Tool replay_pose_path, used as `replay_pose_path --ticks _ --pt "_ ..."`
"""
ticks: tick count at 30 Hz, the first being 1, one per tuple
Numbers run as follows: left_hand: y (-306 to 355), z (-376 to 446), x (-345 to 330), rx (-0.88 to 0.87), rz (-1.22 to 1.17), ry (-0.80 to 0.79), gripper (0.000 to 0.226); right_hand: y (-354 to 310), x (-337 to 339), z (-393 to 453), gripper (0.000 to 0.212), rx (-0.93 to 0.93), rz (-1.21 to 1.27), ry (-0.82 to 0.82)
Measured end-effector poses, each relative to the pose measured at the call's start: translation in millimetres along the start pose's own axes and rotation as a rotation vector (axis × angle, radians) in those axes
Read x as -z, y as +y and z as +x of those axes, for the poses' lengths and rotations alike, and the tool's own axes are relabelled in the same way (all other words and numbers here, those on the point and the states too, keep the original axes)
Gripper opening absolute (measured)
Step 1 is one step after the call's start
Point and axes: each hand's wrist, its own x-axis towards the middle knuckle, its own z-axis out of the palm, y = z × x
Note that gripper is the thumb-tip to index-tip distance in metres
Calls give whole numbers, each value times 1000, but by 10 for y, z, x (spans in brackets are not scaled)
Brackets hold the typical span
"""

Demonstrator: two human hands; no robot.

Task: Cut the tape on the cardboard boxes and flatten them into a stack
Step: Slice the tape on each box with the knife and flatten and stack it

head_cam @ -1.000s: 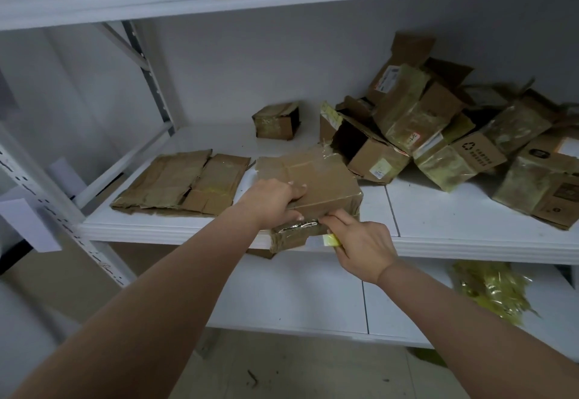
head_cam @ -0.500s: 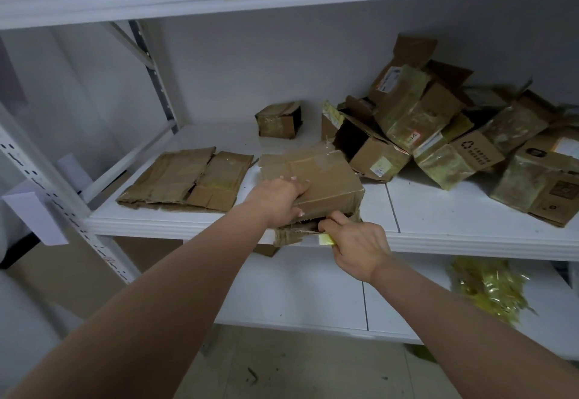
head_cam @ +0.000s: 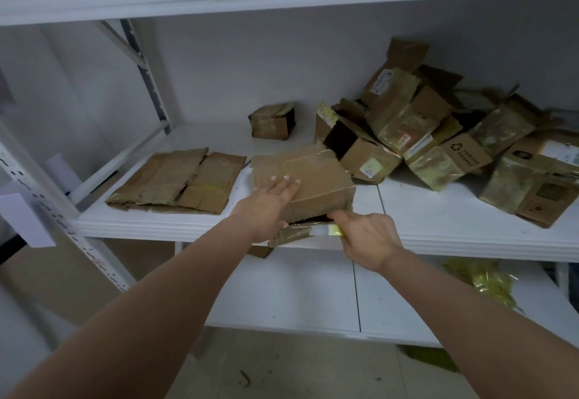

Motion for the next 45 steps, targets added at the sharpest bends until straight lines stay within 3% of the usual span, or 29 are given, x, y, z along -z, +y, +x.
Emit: replay_pose_path --ticks 7,13,17,21,24,27,31,35,45 --pt "52 131 -87 44 20 56 97 -118 -156 -93 35 -84 151 9" --pt "166 129 -24 123 -25 89 78 43 -70 -5 33 -50 102 22" --pt "367 234 -33 227 88 77 73 -39 -131 -37 27 -114 200 71" --pt "385 236 -55 263 91 104 74 2 -153 -75 31 -60 232 99" --pt "501 239 -44 299 127 106 90 109 -117 -133 34 15 292 255" --pt "676 310 -15 362 143 59 109 339 -74 -210 19 -90 268 437" --pt "779 377 -14 393 135 58 116 632 -92 -255 32 -246 183 309" --pt "783 374 -59 412 109 71 122 668 -125 -213 31 -205 279 270" --pt "758 357 -100 389 119 92 127 763 -233 -6 14 -26 137 242"
